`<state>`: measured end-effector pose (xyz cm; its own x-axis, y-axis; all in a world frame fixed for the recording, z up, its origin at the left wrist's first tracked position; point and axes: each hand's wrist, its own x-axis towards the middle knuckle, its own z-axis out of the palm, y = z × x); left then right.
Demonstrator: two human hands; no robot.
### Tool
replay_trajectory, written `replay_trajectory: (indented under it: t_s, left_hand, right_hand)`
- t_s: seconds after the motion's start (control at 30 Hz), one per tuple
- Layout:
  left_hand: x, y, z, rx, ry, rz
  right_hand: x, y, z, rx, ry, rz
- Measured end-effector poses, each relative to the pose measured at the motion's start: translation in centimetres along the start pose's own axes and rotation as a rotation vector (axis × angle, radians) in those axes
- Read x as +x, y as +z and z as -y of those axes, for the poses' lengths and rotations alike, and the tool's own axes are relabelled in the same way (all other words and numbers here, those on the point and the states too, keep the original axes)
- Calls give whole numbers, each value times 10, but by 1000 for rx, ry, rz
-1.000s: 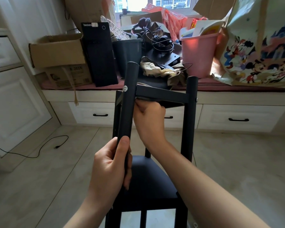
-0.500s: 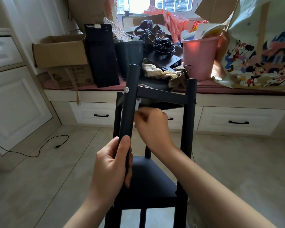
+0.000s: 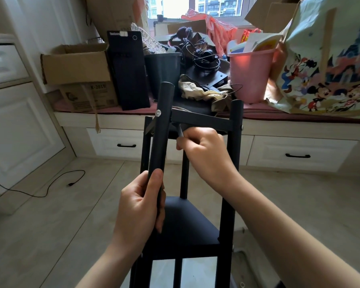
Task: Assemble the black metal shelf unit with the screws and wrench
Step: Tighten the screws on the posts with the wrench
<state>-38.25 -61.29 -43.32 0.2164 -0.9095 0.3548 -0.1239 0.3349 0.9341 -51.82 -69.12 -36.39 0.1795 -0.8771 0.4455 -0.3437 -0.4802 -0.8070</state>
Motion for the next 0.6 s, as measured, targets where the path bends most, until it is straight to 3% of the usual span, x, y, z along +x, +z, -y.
replay_trajectory:
  t_s: [0.37,0.6]
  left_hand:
    - [-1,1,-1,9,13,-5]
    - [-2,2,-1,3,3,-3]
  right_hand:
    - [4,5,0,51,-15,11]
    - [4,18,-7,50,-80,-72]
